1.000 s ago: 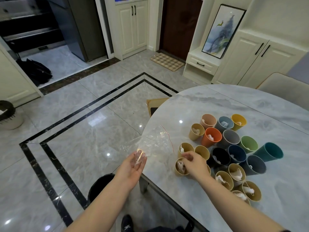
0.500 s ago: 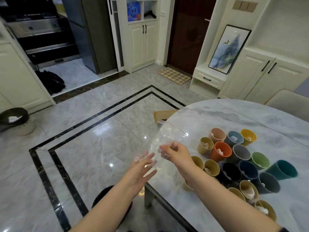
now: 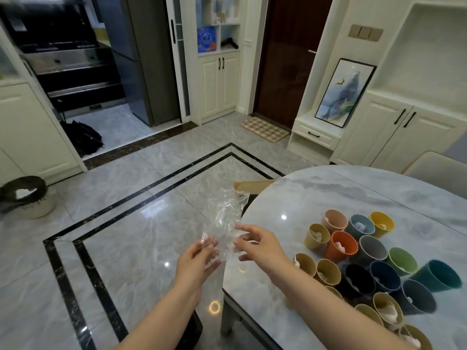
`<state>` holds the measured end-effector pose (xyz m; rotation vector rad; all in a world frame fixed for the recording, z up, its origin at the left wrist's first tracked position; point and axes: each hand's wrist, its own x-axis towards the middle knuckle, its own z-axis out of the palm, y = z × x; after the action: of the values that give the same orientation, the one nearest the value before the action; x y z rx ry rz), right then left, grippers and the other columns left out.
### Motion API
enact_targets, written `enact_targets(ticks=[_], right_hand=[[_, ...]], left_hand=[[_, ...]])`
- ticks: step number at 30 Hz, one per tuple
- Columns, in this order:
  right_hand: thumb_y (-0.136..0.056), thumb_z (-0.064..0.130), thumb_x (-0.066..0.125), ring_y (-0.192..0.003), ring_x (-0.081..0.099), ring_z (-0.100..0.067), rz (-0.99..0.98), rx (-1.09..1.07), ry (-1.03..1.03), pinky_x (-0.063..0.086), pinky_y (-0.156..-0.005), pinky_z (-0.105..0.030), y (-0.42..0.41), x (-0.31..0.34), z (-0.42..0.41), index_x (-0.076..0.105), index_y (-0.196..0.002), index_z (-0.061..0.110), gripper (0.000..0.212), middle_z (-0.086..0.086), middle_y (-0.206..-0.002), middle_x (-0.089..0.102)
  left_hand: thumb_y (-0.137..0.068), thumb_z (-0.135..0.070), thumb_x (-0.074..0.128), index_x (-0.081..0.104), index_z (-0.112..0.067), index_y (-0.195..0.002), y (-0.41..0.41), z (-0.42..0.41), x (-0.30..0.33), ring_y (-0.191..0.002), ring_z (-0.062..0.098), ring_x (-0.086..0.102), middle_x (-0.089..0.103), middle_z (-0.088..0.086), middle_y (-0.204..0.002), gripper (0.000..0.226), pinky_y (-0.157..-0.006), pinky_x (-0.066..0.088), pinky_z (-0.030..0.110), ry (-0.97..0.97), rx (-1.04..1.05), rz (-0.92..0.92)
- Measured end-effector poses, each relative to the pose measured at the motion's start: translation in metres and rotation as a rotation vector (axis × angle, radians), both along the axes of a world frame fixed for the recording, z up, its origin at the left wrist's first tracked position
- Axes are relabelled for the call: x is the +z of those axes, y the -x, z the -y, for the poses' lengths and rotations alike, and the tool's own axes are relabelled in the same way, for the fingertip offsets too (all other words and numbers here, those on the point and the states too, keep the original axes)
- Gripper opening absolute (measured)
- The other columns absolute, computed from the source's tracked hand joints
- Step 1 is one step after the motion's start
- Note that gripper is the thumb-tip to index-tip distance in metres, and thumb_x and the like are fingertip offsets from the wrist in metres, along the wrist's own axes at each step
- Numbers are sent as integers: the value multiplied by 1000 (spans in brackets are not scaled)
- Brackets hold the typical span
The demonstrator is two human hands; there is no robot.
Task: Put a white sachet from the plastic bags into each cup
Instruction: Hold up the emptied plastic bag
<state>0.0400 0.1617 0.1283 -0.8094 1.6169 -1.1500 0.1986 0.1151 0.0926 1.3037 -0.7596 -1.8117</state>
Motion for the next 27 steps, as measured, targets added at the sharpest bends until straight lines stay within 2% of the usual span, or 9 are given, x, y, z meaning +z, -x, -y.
enact_targets(ticks=[3,6,9,12,15,20,23,25,27], right_hand=[[-84,2,74,-76,70,-15,-3,-2,-12,58,-68,-21,-2,-3,5,77,-103,11,21,-8,-87,72],[-86,3,72,-83,72,-17,-49,6,-46,59,-70,-21,-9,-4,15,78,-99,10,15,-5,-91,75],[-93,3,63,-83,71,-21,-84,24,-62,59,-67,-21,-18,-4,26,77,-100,14,19,-5,-95,71],[-95,1,57,-77,73,-19,-83,49,-80,60,-65,-22,-30,-8,37,73,-106,16,24,-10,-100,65],[-94,2,60,-80,75,-23,-66,65,-119,61,-67,-25,-43,-16,48,62,-123,12,31,-14,-105,64],[-87,26,75,-91,75,-28,104,147,-221,64,-73,-37,-73,-29,67,46,-131,30,53,-12,-118,61],[-83,12,78,-92,71,-28,6,256,-281,64,-70,-32,-94,-53,80,52,-124,23,50,-11,-115,58],[-84,-2,73,-85,66,-26,-31,296,-307,62,-64,-25,-108,-82,90,61,-116,14,38,-13,-112,57],[-84,-8,70,-75,63,-23,-68,319,-318,59,-57,-19,-120,-121,98,66,-111,4,30,-11,-99,59]], left_hand=[[-96,-7,65,71,-12,-107,-8,3,-1,-96,23,69,76,8,-108,13,-71,60,31,13,47,1],[-96,-7,65,72,-11,-106,-21,9,-4,-93,23,70,76,8,-106,13,-67,61,29,6,77,-6],[-94,-9,68,72,-10,-108,-33,13,-6,-85,19,69,72,6,-96,15,-68,60,28,-8,89,-9],[-93,-10,69,72,-12,-109,-46,16,-15,-79,17,63,67,4,-94,16,-71,56,28,-32,102,-6],[-92,-12,71,72,-12,-113,-64,21,-27,-74,17,58,63,5,-89,21,-63,54,25,-49,134,18],[-94,-13,69,66,-13,-112,-95,24,-49,-75,16,58,64,7,-92,18,-62,49,25,-31,191,108],[-95,-20,68,65,-18,-112,-115,27,-71,-81,15,62,69,6,-102,18,-63,49,23,-22,195,243],[-96,-19,66,64,-19,-110,-128,29,-93,-81,14,64,70,3,-100,14,-64,50,22,-51,205,305],[-97,-19,65,63,-18,-108,-140,29,-116,-82,14,63,71,3,-99,12,-65,50,23,-97,231,341]])
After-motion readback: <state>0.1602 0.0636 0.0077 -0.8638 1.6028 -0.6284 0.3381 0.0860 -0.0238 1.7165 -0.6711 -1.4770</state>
